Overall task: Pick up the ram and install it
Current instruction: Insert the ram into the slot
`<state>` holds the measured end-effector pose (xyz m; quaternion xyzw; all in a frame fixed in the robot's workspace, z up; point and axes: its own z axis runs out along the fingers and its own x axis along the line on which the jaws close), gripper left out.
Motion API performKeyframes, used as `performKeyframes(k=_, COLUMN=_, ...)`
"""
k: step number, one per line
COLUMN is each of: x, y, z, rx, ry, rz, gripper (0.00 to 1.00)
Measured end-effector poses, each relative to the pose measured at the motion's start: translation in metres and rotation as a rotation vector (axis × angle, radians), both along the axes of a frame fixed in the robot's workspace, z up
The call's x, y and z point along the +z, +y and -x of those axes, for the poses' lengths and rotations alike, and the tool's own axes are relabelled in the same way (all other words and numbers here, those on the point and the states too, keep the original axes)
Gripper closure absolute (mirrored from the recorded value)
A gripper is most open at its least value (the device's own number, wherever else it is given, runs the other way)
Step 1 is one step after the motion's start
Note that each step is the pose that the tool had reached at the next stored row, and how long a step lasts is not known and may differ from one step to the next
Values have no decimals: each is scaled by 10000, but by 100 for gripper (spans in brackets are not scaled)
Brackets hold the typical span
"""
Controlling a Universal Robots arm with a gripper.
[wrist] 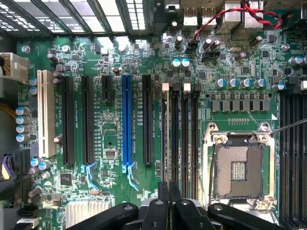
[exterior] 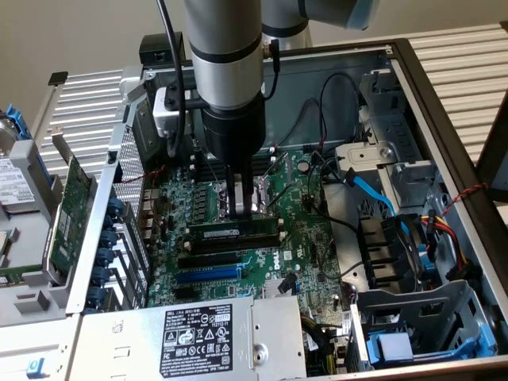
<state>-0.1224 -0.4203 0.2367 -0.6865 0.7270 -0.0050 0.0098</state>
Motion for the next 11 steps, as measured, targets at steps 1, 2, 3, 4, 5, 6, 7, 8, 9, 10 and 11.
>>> performKeyframes(k=1, x=1, y=-1, z=1, rx=1, ry=-29, rz=4, gripper=88)
performKeyframes(k=2, x=2, y=-1, z=4, rx=0, ry=-46, rz=6, gripper=88)
performKeyframes(k=3, x=2, y=0, z=7, rx=0, ry=-47, rz=6, gripper=88)
performKeyframes(k=4, x=3, y=-1, z=10, rx=1, ry=-47, rz=8, gripper=88)
performKeyframes(k=5, x=3, y=-3, z=13, rx=1, ry=-49, rz=8, gripper=88)
performKeyframes(k=6, x=3, y=-5, z=15, rx=1, ry=-49, rz=8, gripper=88)
performKeyframes(k=7, x=2, y=-7, z=15, rx=1, ry=-51, rz=7, gripper=88)
performKeyframes(k=8, x=2, y=-6, z=15, rx=0, ry=-56, rz=7, gripper=88)
performKeyframes(k=9, x=2, y=-6, z=15, rx=0, ry=-62, rz=6, gripper=88)
performKeyframes(k=10, x=2, y=-7, z=15, rx=1, ry=-68, rz=6, gripper=88)
performKeyframes(k=11, x=2, y=-7, z=16, rx=0, ry=-75, rz=6, gripper=88)
